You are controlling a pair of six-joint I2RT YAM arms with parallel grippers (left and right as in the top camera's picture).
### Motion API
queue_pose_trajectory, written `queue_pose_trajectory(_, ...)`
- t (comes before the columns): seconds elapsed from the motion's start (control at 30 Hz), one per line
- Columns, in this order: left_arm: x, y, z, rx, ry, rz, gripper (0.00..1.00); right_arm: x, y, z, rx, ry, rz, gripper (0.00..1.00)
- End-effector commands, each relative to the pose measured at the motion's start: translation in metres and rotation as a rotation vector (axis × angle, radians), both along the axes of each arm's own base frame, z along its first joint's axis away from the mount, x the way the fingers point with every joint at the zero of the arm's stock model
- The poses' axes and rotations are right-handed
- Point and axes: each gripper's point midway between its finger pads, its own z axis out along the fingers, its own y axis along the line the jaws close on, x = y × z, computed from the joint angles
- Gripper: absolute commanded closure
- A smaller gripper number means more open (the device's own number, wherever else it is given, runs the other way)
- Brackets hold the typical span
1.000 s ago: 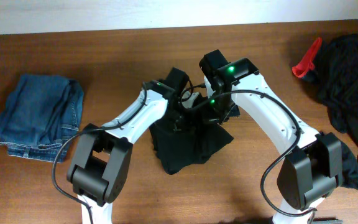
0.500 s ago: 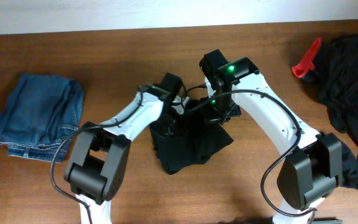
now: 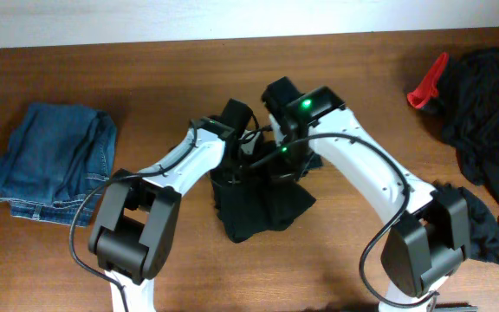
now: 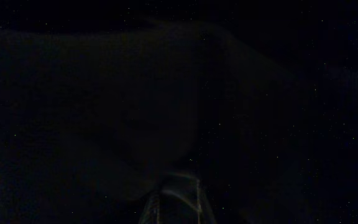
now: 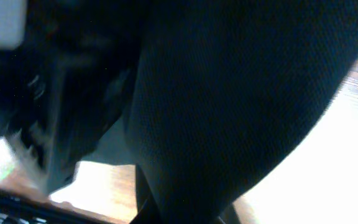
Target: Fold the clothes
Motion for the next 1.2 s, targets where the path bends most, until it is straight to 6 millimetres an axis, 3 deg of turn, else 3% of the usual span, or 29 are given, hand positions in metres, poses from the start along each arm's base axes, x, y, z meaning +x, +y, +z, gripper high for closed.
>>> queue_pose_trajectory(0.0,0.020,0.051,-0.007,0.088,-0.001,0.103,0.78,-0.006,0.029,0.018,0.059,-0.051,0.057,0.95)
queue_pose_trajectory(0.23,0.039,0.106,0.015,0.044,0.019,0.219,0.70,-0.006,0.044,0.019,0.080,-0.077,0.067,0.93)
queue_pose_trajectory(0.47,0.045,0.140,0.029,0.042,-0.004,0.268,0.68,-0.003,0.054,0.020,0.094,-0.115,0.083,0.93)
queue_pose_trajectory(0.7,0.039,0.144,0.028,0.051,0.011,0.245,0.64,0.012,0.009,0.015,-0.068,-0.144,0.001,0.96)
queue_pose_trajectory(0.97,0.043,0.145,0.028,0.058,-0.008,0.243,0.60,0.023,-0.072,0.014,-0.240,-0.095,-0.132,0.96)
queue_pose_trajectory(1.07,0.043,0.143,0.028,0.056,-0.013,0.237,0.59,0.023,-0.085,0.014,-0.244,-0.075,-0.130,0.96)
queue_pose_trajectory(1.17,0.043,0.132,0.028,0.047,-0.024,0.211,0.59,0.021,-0.079,0.014,-0.213,-0.061,-0.124,0.95)
